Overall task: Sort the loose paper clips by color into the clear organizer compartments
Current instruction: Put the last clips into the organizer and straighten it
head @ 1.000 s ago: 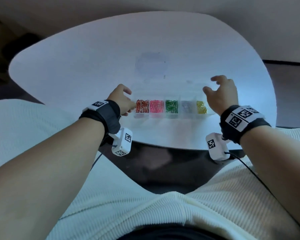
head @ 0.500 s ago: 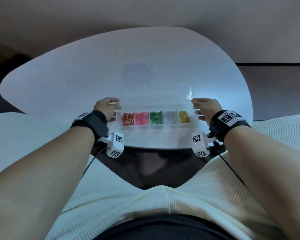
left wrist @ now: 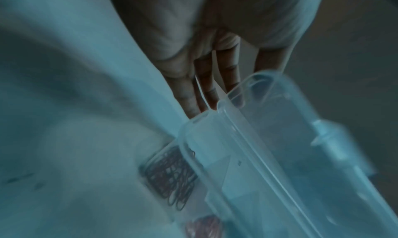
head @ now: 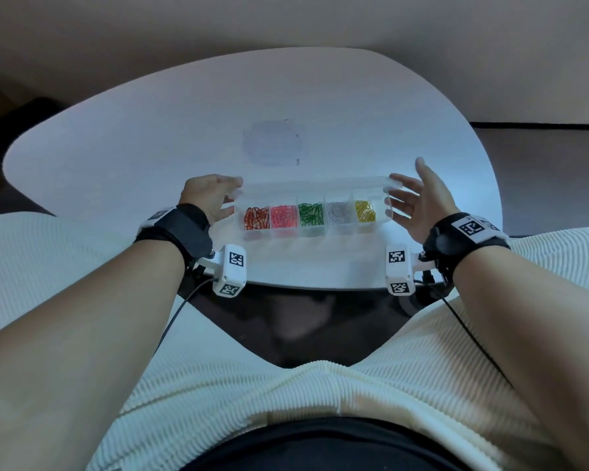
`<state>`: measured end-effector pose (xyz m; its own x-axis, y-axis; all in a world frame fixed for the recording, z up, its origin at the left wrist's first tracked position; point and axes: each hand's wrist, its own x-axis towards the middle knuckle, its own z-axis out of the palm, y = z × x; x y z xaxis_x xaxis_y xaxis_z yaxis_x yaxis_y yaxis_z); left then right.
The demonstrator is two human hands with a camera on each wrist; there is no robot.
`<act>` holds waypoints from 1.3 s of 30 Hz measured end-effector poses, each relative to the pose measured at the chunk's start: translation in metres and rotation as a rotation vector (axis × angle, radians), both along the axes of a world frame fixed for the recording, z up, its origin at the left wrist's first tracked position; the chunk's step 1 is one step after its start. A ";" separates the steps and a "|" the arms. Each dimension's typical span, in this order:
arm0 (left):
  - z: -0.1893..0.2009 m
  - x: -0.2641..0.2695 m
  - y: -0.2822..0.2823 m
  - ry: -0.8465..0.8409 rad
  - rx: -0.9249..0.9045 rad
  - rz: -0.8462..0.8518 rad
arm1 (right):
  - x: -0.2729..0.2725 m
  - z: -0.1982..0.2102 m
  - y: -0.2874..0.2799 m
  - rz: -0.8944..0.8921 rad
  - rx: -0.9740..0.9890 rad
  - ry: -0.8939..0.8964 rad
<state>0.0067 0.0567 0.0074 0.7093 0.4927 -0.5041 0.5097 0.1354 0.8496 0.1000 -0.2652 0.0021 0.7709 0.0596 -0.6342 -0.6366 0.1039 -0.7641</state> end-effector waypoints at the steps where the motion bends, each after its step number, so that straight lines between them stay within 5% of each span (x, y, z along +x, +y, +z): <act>1: -0.004 -0.001 0.001 -0.001 0.080 -0.075 | -0.001 0.000 0.001 0.009 0.009 -0.016; 7: -0.017 -0.005 0.006 -0.030 0.343 -0.342 | -0.001 -0.019 0.004 0.157 -0.229 -0.197; 13: -0.021 0.005 0.005 -0.029 0.615 -0.378 | 0.007 -0.013 0.009 0.346 -0.539 -0.305; 16: -0.016 0.007 -0.013 -0.018 0.954 -0.677 | -0.001 -0.004 0.023 0.549 -0.977 -0.569; 18: -0.017 0.003 -0.031 0.069 1.030 -0.886 | -0.014 -0.004 0.035 0.693 -1.070 -0.737; 25: -0.009 0.017 -0.038 0.208 1.326 -1.070 | -0.027 0.002 0.054 0.967 -1.221 -0.699; 39: -0.015 0.000 -0.055 0.205 1.271 -0.973 | -0.036 0.001 0.063 0.948 -1.439 -0.730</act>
